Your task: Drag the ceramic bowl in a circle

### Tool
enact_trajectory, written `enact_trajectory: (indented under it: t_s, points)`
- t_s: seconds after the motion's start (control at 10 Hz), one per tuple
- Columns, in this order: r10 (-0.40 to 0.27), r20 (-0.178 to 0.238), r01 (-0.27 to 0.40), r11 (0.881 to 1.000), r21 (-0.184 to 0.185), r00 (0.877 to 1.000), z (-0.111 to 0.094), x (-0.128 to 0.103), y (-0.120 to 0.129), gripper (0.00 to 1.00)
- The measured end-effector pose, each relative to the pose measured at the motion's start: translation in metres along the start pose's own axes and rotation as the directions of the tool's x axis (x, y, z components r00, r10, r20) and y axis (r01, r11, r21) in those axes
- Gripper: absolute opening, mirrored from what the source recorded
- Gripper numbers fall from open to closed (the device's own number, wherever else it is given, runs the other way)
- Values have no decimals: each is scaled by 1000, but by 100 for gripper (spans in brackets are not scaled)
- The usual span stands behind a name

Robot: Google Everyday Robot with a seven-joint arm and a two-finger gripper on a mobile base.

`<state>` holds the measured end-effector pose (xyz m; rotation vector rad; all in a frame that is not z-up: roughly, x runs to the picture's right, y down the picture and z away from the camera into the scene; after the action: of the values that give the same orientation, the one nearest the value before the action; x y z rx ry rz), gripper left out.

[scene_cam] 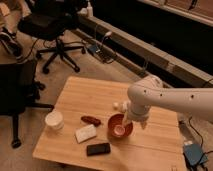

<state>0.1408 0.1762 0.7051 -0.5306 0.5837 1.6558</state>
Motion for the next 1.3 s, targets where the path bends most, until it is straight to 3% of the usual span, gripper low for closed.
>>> enact_trajectory:
  t_s: [0.1,0.7,0.8,0.9,1.0,1.1,1.2,1.3]
  points:
    - [-31,6,31,1000,-7,1000,3,-3,4,65]
    - [-44,13,44,999,-9,999,4,-4,6,65]
    - [-268,100,271,962,-16,958,17,-29,31,65]
    - [-374,138,377,926,1,917,27,-43,41,65]
    - [-422,155,425,905,14,893,34,-52,44,65]
    - [-455,166,457,889,30,875,43,-62,40,65]
    - [-466,176,466,884,42,867,48,-71,33,65]
    - [-460,190,458,887,57,868,48,-83,21,65]
